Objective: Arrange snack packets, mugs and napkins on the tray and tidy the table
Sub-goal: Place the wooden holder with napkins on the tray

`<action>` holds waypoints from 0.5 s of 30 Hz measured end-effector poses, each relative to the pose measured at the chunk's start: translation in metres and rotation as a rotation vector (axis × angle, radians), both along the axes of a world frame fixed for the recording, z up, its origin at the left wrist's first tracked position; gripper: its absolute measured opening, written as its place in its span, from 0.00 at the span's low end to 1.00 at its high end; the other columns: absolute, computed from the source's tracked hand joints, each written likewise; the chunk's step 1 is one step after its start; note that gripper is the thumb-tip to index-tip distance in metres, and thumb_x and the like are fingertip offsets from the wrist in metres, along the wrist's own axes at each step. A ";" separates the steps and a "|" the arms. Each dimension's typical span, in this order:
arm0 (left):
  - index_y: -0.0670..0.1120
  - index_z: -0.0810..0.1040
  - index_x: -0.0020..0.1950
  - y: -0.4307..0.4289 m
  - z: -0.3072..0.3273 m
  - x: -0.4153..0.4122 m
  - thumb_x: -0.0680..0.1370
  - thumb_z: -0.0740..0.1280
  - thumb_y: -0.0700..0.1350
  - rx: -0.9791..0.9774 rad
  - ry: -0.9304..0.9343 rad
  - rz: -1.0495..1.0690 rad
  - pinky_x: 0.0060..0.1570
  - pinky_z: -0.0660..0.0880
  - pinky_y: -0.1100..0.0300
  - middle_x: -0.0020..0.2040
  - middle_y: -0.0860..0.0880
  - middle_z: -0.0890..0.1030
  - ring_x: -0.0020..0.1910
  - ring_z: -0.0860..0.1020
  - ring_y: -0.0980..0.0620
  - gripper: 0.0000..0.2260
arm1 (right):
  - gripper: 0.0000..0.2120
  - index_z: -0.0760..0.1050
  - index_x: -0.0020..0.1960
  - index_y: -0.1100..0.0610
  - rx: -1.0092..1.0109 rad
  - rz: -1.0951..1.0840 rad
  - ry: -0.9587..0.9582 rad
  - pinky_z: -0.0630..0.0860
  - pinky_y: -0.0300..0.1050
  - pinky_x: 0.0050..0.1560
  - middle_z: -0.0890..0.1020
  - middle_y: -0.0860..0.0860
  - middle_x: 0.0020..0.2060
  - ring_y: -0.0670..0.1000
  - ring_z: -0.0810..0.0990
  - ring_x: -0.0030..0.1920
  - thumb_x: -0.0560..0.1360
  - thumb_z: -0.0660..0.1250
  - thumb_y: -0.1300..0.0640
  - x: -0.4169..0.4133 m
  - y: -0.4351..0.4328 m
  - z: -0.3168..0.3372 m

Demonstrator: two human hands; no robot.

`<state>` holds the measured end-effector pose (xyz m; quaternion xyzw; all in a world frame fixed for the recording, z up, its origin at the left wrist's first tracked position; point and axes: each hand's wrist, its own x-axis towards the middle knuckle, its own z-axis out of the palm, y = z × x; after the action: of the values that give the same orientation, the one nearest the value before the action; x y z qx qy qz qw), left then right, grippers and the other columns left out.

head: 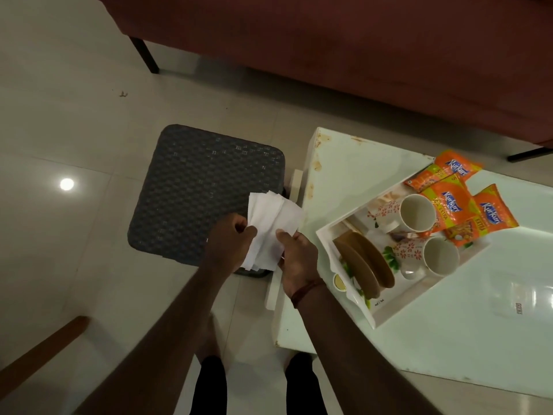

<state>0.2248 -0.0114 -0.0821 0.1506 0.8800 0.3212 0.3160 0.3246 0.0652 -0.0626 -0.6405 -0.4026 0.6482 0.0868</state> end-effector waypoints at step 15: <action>0.50 0.85 0.46 0.017 0.063 0.073 0.76 0.66 0.46 0.552 -0.834 0.413 0.42 0.82 0.60 0.46 0.48 0.86 0.45 0.84 0.52 0.07 | 0.14 0.78 0.60 0.51 0.802 0.570 -0.232 0.74 0.37 0.59 0.80 0.46 0.55 0.43 0.76 0.54 0.80 0.60 0.47 0.051 -0.009 0.078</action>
<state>0.2975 0.0058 -0.0190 -0.0886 0.5741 0.6283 0.5175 0.3755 0.0562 0.0157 -0.4892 -0.7856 0.3652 0.1003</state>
